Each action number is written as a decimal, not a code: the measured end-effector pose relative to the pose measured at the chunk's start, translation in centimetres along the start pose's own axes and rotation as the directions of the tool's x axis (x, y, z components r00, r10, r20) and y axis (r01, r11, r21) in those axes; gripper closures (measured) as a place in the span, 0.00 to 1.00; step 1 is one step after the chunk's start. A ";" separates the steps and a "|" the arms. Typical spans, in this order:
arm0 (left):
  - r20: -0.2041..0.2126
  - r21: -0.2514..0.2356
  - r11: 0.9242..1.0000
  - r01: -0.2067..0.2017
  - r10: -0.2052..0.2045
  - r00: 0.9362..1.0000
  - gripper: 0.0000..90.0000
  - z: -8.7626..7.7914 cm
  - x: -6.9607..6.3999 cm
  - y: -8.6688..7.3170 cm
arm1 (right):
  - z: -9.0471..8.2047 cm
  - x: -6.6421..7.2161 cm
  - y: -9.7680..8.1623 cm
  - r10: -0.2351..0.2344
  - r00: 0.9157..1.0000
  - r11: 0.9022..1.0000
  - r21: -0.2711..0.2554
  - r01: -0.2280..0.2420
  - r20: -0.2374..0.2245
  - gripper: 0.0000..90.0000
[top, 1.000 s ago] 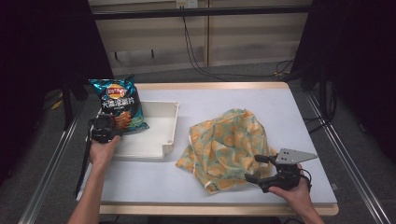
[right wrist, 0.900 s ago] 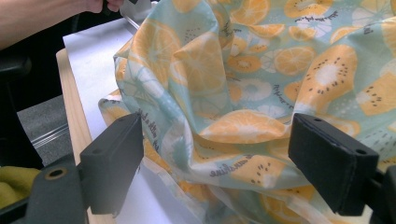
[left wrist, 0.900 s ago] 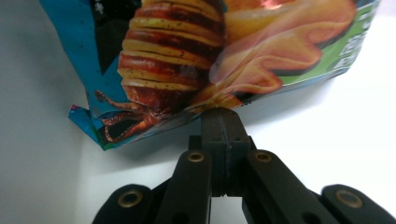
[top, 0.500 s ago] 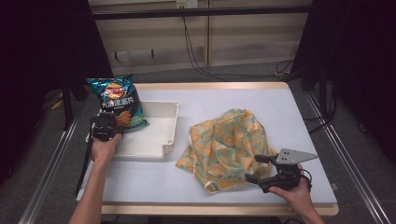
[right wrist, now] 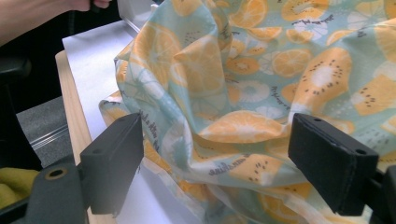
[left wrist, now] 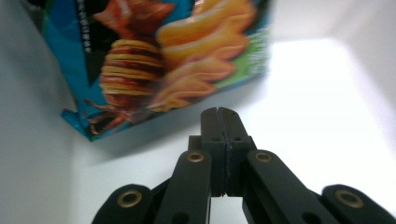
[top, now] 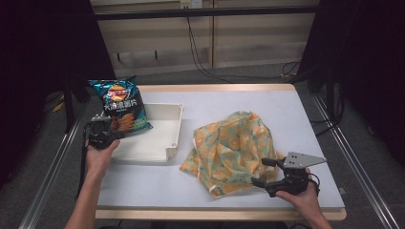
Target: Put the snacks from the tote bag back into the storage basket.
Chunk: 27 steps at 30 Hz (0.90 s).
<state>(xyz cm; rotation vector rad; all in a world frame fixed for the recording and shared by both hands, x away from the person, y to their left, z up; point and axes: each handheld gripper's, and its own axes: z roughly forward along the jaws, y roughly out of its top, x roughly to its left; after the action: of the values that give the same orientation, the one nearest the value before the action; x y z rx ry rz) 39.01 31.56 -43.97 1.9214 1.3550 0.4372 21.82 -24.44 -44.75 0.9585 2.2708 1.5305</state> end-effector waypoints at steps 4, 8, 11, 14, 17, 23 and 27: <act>0.048 -0.085 0.996 -0.035 0.039 0.998 0.98 -1.8 -0.3 -1.0 | -0.1 -0.2 0.0 0.008 1.000 1.000 -0.003 -0.008 0.006 0.20; 0.075 -0.141 0.989 -0.054 0.065 0.995 0.95 -3.2 -0.5 -2.4 | -0.2 -0.1 0.0 0.006 1.000 1.000 -0.008 -0.006 0.009 0.20; 0.093 -0.187 0.979 -0.085 0.104 0.990 0.90 -4.4 -0.8 -3.4 | -0.3 -0.1 0.0 0.009 1.000 1.000 -0.008 -0.009 0.010 0.20; 0.104 -0.228 0.966 -0.122 0.149 0.983 0.85 -5.4 -1.4 -4.4 | -0.3 -0.2 -0.1 0.010 1.000 1.000 -0.010 -0.010 0.013 0.20; 0.130 -0.269 0.954 -0.135 0.175 0.976 0.74 -6.4 -2.3 -4.9 | -0.3 -0.3 0.0 0.012 1.000 1.000 -0.015 -0.012 0.014 0.20; 0.102 -0.289 0.932 -0.218 0.257 0.961 0.53 -7.6 -4.4 -5.8 | -0.5 -0.3 -0.1 0.016 1.000 1.000 -0.016 -0.015 0.024 0.19; 0.102 -0.299 0.933 -0.202 0.241 0.965 0.32 -7.8 -5.5 -6.6 | -0.6 -0.3 -0.1 0.020 0.999 1.000 -0.018 -0.020 0.025 0.19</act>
<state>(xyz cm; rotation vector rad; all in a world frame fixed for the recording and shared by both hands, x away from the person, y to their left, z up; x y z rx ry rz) 27.48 30.54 -42.76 1.8300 0.9324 0.5678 21.71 -25.15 -44.64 0.9929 2.2334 1.5357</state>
